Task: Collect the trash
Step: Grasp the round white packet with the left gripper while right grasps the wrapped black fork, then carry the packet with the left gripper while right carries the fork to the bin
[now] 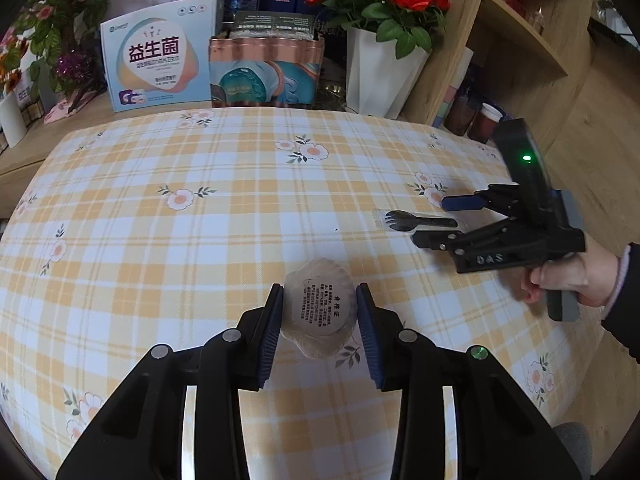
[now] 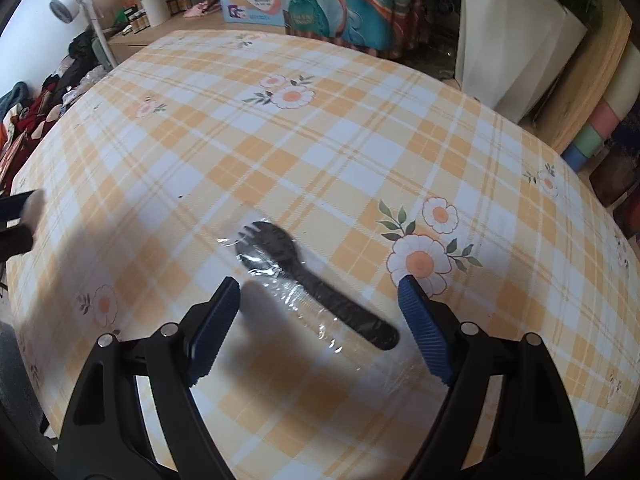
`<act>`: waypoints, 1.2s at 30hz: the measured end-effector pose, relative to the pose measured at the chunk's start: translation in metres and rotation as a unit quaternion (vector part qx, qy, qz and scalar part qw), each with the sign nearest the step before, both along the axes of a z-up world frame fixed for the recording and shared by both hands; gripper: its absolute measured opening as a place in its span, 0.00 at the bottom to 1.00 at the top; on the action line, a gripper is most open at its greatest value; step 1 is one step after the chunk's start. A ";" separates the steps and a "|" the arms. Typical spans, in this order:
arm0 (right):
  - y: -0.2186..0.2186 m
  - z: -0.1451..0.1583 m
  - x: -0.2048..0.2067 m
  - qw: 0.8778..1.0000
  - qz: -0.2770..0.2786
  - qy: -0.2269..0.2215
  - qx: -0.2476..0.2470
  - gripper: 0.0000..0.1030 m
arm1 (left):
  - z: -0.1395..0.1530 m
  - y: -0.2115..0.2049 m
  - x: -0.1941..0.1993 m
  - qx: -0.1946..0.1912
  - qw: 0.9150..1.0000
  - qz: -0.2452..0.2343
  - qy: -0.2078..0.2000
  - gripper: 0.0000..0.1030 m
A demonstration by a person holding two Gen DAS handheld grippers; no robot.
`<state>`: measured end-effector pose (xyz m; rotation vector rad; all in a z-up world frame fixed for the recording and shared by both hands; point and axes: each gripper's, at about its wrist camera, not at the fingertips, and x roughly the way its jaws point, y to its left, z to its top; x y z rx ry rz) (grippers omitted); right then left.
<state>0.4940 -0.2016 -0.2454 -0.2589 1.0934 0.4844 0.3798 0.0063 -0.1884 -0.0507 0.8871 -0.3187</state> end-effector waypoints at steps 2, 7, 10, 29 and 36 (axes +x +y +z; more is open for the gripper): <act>-0.002 -0.001 0.004 1.000 -0.005 0.008 0.005 0.75 | 0.003 0.004 -0.005 -0.003 1.000 0.002 -0.003 0.35; -0.008 0.004 0.006 0.999 -0.029 0.028 0.006 0.43 | 0.009 0.012 -0.016 -0.014 1.000 0.007 -0.006 0.35; -0.011 0.007 -0.002 0.998 -0.030 0.048 0.017 0.16 | 0.012 0.014 -0.022 -0.021 1.000 0.008 -0.007 0.35; -0.015 0.074 -0.109 0.996 -0.057 -0.030 0.054 0.14 | 0.064 0.003 -0.097 -0.034 0.998 -0.016 -0.046 0.35; -0.021 0.109 -0.160 0.993 -0.065 -0.058 0.079 0.14 | 0.085 0.002 -0.130 -0.045 0.997 -0.024 -0.059 0.35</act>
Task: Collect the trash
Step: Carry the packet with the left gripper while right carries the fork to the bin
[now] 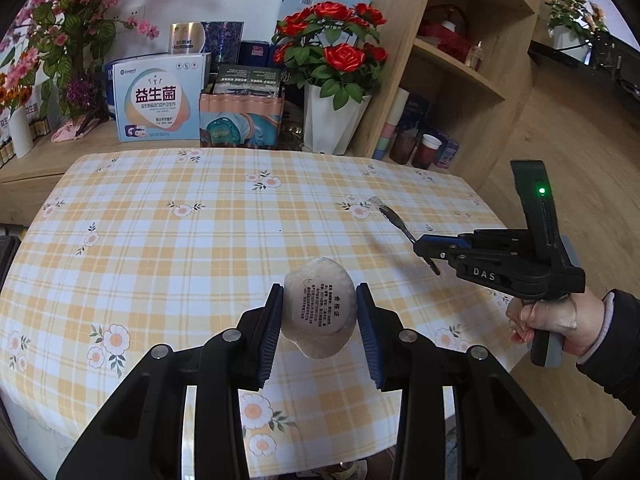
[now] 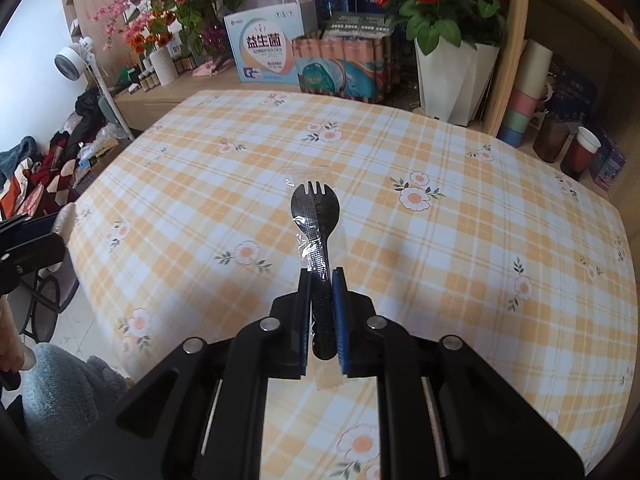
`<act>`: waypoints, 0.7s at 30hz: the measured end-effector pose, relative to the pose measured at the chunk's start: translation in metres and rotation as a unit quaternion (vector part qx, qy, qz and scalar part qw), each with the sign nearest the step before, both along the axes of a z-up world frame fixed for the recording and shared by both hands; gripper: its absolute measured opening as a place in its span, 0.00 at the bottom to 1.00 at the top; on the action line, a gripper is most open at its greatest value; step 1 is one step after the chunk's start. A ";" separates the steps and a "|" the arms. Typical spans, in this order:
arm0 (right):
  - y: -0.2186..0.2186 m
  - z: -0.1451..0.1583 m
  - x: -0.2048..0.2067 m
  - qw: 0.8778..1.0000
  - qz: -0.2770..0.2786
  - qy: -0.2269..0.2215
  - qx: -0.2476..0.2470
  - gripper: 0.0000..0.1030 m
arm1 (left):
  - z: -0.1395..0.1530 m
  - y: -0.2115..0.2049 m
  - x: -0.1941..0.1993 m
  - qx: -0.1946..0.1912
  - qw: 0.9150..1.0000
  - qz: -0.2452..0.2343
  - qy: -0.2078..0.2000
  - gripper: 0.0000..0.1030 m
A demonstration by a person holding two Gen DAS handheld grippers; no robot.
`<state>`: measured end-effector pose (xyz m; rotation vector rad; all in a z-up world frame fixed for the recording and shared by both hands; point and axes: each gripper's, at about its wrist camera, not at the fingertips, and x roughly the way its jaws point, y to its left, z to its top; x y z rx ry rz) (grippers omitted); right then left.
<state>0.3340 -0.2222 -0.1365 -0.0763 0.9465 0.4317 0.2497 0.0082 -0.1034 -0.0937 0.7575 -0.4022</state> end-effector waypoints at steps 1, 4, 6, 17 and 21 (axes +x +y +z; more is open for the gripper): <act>-0.001 0.004 -0.009 1.000 0.002 0.002 0.011 0.14 | 0.003 0.000 -0.006 -0.001 1.000 -0.001 -0.002 0.35; -0.002 0.017 -0.035 1.000 0.009 -0.007 0.019 0.14 | 0.009 0.000 -0.023 -0.008 1.000 -0.005 -0.007 0.35; -0.003 0.024 -0.055 0.999 0.008 -0.012 0.032 0.14 | 0.013 0.000 -0.037 -0.013 1.000 -0.007 -0.010 0.35; -0.007 0.022 -0.170 0.995 -0.008 -0.012 0.095 0.14 | 0.010 0.002 -0.118 -0.028 0.999 -0.015 -0.005 0.35; -0.011 0.009 -0.207 0.993 -0.023 0.004 0.115 0.14 | 0.008 0.002 -0.146 -0.030 0.999 -0.016 -0.009 0.35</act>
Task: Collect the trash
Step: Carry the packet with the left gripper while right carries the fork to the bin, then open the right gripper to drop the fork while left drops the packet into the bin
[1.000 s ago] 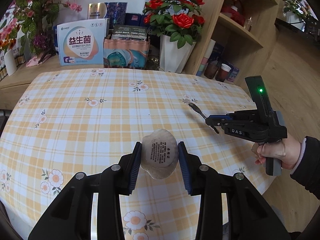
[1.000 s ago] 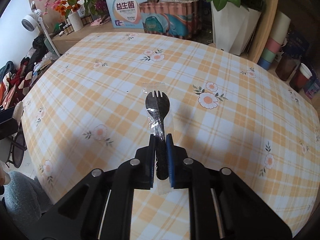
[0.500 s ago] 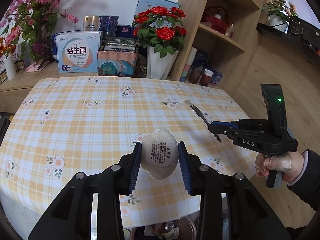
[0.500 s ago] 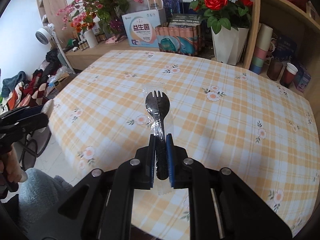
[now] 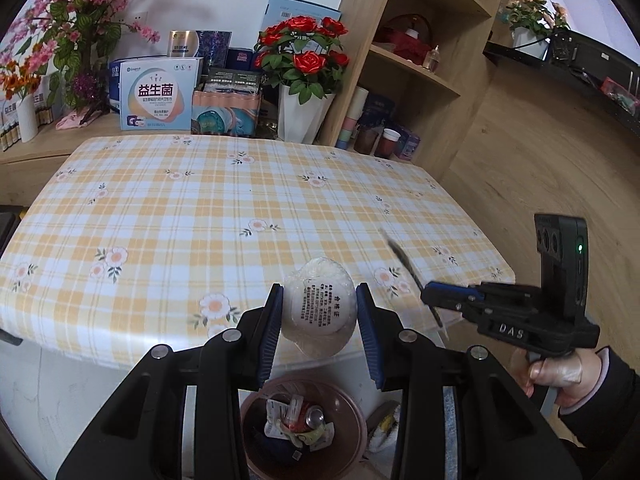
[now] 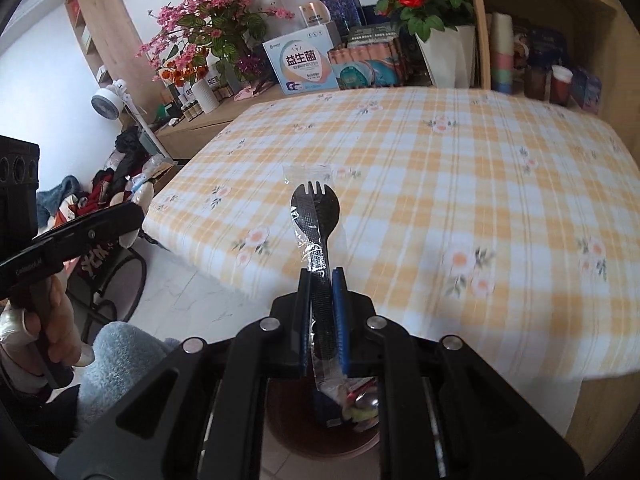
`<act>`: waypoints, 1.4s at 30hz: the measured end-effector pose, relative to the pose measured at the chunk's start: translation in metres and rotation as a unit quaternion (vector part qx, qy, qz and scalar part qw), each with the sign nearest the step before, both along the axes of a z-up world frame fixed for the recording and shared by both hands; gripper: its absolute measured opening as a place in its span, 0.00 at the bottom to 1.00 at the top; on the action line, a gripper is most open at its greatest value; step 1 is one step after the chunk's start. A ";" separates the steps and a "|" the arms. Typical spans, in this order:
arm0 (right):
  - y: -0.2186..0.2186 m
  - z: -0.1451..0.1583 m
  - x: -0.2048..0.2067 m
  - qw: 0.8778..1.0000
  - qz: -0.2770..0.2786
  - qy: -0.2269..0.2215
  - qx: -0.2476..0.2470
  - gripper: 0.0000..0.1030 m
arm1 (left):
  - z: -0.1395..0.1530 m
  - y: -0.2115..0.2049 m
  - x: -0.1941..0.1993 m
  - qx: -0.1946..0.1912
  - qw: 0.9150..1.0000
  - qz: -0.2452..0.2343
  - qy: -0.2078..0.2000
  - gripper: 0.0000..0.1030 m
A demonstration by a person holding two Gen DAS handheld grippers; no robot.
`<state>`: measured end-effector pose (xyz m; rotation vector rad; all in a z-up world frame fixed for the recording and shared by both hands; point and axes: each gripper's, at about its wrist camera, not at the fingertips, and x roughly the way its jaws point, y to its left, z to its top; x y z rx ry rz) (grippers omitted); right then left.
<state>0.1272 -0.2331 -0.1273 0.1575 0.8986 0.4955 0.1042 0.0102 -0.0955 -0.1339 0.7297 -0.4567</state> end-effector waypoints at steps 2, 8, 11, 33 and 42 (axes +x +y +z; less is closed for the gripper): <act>-0.001 -0.009 -0.018 1.000 -0.007 0.010 0.003 0.14 | -0.001 0.000 -0.012 -0.004 1.000 -0.001 -0.002 0.35; 0.010 -0.034 -0.051 0.999 -0.003 0.044 0.005 0.14 | -0.008 0.000 -0.041 -0.010 1.000 -0.003 -0.002 0.35; 0.022 -0.043 -0.060 0.998 0.009 0.058 0.002 0.14 | -0.012 0.003 -0.050 -0.012 1.000 -0.002 0.002 0.35; -0.006 0.000 -0.036 0.994 -0.093 -0.040 -0.051 0.94 | -0.047 -0.002 -0.037 -0.001 0.999 -0.005 0.049 0.35; -0.024 0.018 -0.032 0.989 -0.117 -0.068 -0.059 0.94 | -0.063 -0.023 -0.034 0.015 0.997 -0.025 0.072 0.35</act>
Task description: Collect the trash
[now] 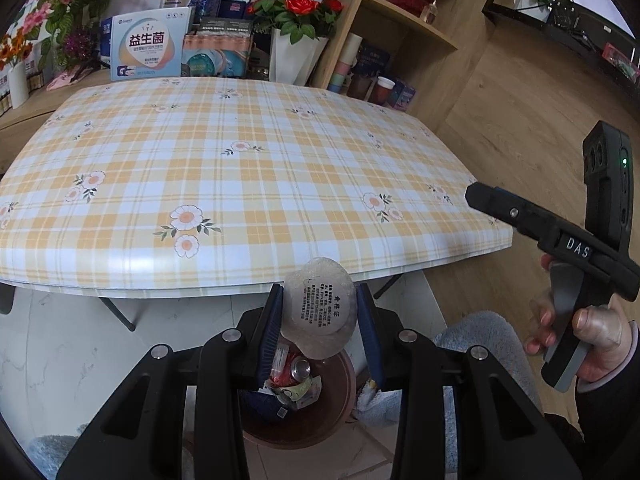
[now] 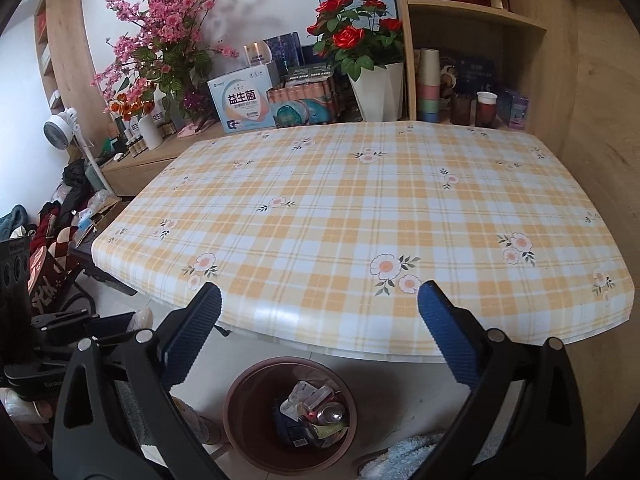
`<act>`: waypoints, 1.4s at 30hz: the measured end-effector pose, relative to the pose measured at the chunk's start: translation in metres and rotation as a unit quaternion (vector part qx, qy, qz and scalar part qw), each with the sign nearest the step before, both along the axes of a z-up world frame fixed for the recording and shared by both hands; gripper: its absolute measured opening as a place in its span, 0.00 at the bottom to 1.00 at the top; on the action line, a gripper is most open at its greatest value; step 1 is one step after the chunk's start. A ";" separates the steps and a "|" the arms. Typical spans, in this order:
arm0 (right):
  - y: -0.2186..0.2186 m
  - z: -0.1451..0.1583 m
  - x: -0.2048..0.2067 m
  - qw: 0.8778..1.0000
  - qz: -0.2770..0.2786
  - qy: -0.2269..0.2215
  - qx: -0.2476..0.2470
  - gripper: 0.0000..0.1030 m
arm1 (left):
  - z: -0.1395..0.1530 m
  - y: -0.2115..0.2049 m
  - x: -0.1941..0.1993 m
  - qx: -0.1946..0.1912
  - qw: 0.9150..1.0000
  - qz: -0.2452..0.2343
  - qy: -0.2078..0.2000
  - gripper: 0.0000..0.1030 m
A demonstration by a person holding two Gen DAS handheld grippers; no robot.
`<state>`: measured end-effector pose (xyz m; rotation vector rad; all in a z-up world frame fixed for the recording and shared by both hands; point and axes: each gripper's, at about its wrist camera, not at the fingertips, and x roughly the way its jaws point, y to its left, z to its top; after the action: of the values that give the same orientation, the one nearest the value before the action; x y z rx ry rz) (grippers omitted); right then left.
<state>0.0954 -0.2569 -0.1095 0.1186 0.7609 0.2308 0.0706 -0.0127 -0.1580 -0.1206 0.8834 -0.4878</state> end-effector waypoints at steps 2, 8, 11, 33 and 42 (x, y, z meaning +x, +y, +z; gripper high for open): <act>-0.002 -0.002 0.000 1.000 -0.003 0.001 0.000 0.94 | -0.003 -0.003 0.000 0.004 1.000 -0.003 0.004 0.35; -0.010 -0.006 0.001 1.000 -0.011 0.008 0.002 0.94 | -0.013 -0.011 0.004 0.013 1.000 -0.011 0.024 0.35; -0.012 -0.007 0.001 1.000 -0.013 0.009 -0.001 0.94 | -0.017 -0.012 0.006 0.010 0.999 -0.011 0.035 0.54; -0.001 0.021 -0.001 1.000 -0.007 -0.009 -0.029 0.94 | 0.037 0.007 0.010 0.064 0.994 0.061 -0.069 0.94; 0.008 0.079 -0.007 0.996 -0.012 -0.063 -0.061 0.94 | 0.114 0.022 0.012 0.079 0.981 0.077 -0.158 0.94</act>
<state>0.0882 -0.2488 -0.0305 -0.0031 0.6469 0.1667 0.0822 0.0092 -0.0438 0.0336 0.5920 -0.2812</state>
